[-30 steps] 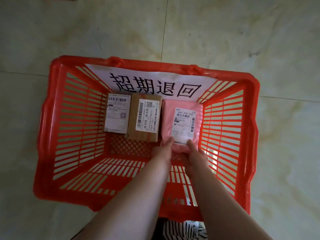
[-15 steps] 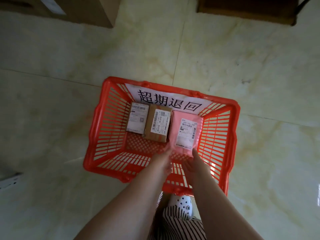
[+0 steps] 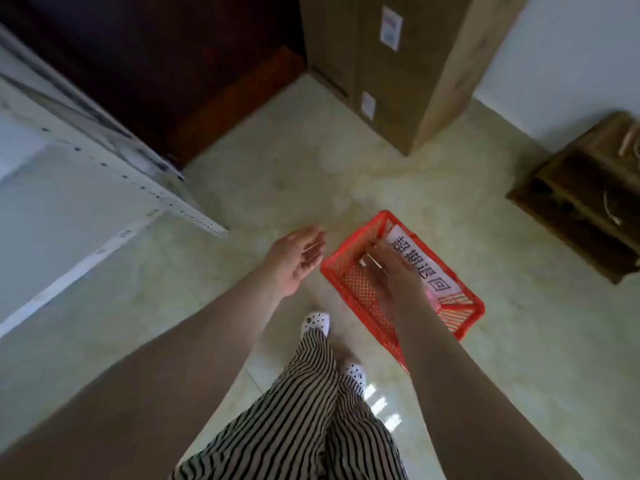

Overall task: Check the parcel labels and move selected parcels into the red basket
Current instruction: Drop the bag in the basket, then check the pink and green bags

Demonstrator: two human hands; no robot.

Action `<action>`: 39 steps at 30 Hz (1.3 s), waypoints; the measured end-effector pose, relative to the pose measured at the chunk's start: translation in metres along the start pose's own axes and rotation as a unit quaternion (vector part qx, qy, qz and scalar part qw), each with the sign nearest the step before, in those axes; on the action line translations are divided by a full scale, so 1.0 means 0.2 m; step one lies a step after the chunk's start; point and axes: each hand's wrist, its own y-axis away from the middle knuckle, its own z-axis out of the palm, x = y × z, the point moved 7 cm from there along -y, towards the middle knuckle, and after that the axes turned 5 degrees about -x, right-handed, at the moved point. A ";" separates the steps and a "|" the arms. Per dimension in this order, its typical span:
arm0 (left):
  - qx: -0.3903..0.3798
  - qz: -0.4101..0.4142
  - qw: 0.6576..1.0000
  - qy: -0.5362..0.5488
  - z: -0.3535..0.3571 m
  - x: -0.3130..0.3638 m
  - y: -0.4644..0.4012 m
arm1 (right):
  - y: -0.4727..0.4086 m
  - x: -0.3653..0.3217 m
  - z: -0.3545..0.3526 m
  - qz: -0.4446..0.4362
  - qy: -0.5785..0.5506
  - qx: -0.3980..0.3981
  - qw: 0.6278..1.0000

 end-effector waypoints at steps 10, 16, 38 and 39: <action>0.096 0.196 0.946 0.240 -1.02 0.63 1.10 | 0.65 0.42 1.44 0.044 0.236 -0.239 0.941; 0.127 0.270 0.897 0.326 -1.72 0.85 1.53 | 0.96 1.02 2.16 0.076 0.309 -0.318 0.893; 0.190 0.304 0.883 0.304 -3.38 1.82 2.07 | 1.39 2.06 3.87 -0.036 0.323 -0.271 0.906; 0.190 0.300 0.885 0.301 -3.42 1.85 2.05 | 1.35 2.08 3.93 -0.039 0.322 -0.261 0.909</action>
